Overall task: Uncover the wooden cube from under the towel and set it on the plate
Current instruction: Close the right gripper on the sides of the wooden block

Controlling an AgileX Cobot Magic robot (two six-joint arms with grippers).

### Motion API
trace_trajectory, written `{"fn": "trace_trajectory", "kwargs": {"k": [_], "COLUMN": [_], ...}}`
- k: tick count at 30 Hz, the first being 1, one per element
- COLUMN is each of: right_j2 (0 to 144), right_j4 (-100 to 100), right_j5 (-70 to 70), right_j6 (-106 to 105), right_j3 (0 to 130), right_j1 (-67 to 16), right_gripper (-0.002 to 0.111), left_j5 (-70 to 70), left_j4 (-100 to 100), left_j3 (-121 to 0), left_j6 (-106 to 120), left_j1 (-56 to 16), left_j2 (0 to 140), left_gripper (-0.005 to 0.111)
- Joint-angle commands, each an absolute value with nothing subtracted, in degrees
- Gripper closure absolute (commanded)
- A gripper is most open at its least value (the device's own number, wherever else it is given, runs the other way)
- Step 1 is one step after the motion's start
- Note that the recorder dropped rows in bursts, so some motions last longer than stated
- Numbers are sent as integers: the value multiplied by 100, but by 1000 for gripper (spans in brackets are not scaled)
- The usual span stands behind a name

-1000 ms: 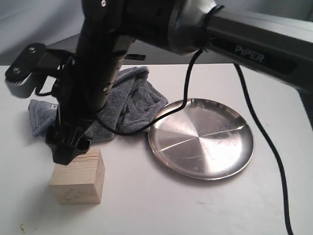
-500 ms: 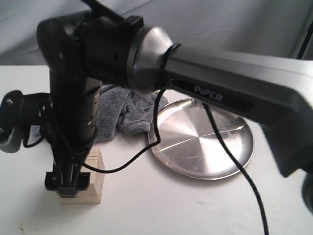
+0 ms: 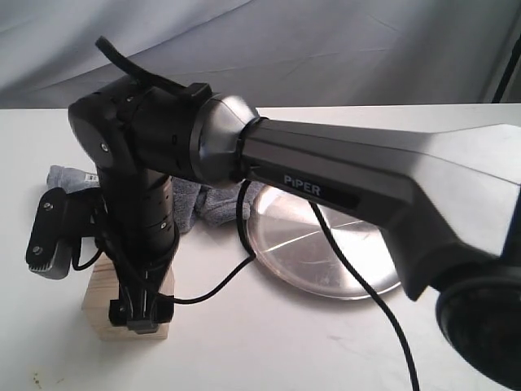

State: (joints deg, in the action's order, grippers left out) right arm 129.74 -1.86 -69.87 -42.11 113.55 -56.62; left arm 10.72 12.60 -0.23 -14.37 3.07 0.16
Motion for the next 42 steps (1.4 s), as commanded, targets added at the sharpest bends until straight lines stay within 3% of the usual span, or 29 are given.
{"fn": "trace_trajectory", "kwargs": {"k": [1,21,25,30,42], "right_j2": [13095,12771,12693,12717,13106], "right_j4": [-99,-391,-240,788,639], "right_j5": [-6948,-6675,-6513,-5707,-5592], "right_j6": [-4203,-3834,-2021,2504,3304], "right_j3": [11345,11345,11345,11345,11345], "right_j1": [-5655,-5655,-5655,-5655,-5655], "right_gripper": [3,3,3,3,3], "left_j5": [1051,1051,1051,1051,1051], "left_j4": [1264,1264,1264,1264,1264], "left_j3": [0,0,0,0,0], "left_j6": [-1452,-1452,-1452,-1452,-1452], "left_j1": [311,311,311,311,311], "left_j2": [0,0,0,0,0], "left_gripper": [107,107,107,107,107]}}
